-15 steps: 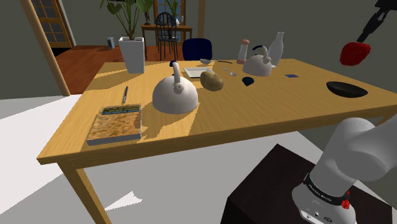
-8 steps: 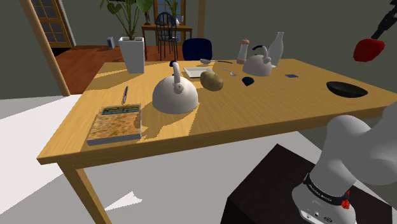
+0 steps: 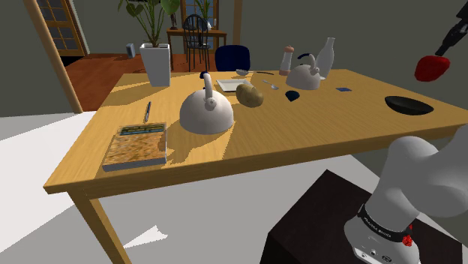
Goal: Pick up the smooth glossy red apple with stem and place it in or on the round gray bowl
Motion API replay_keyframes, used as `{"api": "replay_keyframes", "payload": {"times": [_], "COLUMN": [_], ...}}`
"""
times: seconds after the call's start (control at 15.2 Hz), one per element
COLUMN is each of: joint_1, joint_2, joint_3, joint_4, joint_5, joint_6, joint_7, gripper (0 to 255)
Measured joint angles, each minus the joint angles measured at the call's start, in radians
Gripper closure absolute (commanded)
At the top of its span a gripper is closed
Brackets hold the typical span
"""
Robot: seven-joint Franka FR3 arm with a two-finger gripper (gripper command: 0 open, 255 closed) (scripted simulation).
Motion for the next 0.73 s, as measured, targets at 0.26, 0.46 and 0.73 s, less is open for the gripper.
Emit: {"api": "replay_keyframes", "payload": {"times": [0.26,0.46,0.73], "joint_1": [-0.084,-0.114,-0.150], "joint_2": [-0.034,-0.055,-0.082], "joint_3": [0.064,0.082,0.101], "joint_4": [-0.118,-0.180,-0.259], "joint_5": [-0.012,-0.022,-0.037], "joint_6": [0.063,0.103,0.152], "joint_7": [0.018,0.028,0.040], "gripper": [255,255,255]}}
